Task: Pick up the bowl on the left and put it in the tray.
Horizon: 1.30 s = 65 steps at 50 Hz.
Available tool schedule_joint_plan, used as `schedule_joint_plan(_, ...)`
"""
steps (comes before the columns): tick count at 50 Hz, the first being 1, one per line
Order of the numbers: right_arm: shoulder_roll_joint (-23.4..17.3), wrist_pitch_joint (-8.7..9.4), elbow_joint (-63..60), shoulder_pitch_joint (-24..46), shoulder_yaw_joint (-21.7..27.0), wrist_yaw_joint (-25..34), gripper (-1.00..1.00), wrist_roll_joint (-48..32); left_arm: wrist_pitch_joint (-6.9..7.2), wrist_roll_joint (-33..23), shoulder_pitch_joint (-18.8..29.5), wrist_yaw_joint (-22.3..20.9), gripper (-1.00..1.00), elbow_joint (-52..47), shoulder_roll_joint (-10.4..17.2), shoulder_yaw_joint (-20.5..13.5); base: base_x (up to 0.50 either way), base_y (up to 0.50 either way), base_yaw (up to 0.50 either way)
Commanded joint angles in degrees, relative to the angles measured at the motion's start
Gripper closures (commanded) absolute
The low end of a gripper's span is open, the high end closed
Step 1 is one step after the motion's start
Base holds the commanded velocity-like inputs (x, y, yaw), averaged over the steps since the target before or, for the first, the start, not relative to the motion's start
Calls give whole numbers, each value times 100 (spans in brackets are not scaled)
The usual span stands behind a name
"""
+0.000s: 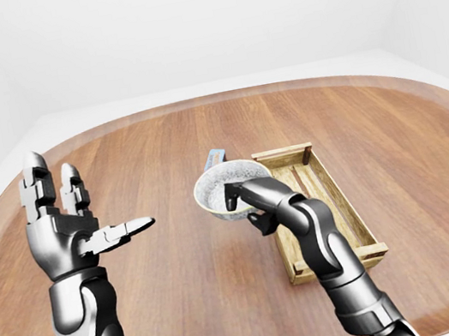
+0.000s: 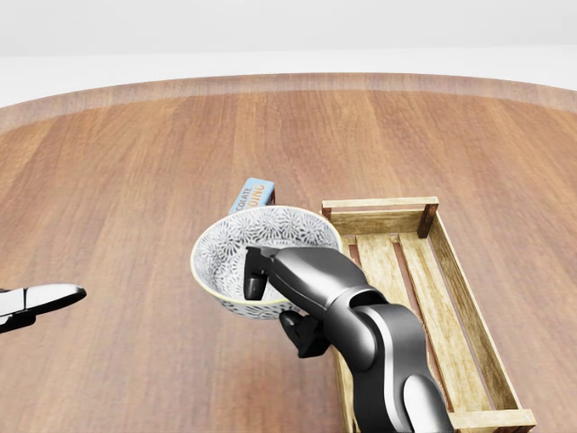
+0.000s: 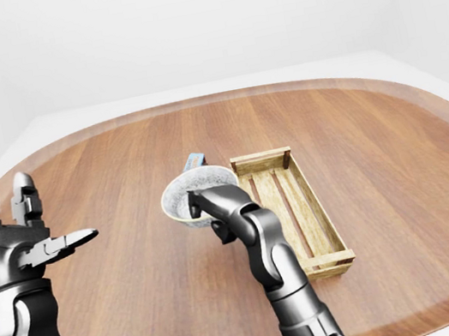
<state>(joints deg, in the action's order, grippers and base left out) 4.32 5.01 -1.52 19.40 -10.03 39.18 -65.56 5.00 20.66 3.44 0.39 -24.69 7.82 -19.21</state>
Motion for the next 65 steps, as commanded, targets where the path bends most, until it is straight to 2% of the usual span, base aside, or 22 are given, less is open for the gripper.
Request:
schedule_joint_plan(1, -461, -1, -763, -148, 516, 26, 100, 178, 0, 16, -1, 20, -100, -40, 6, -10, 0, 0, 0)
schedule_joint_plan(8, -828, -1, -1458, -298, 843, 82, 100, 324, 0, -28, -16, 1, -100, -25, -16, 22, 0, 0, 0)
schedule_joint_plan(19, -1016, -1, -1697, -530, 1175, 82, 100, 809, 0, -53, -14, 8, -100, 25, -27, 41, 0, 0, 0)
schedule_joint_plan(45, -1536, -1, -941, -619, 1739, -954, 100, 2056, 0, -61, -25, 17, -100, -8, -37, 51, 0, 0, 0)
schedule_joint_plan(52, -1618, -1, -677, -562, 1761, -1291, 100, 2152, 0, -71, -24, 15, -100, 1, -40, 61, 0, 0, 0)
schedule_joint_plan(65, -1588, -1, -365, -445, 1551, -1559, 100, 1618, 0, -55, -23, 13, -100, -3, -34, 43, 0, 0, 0)
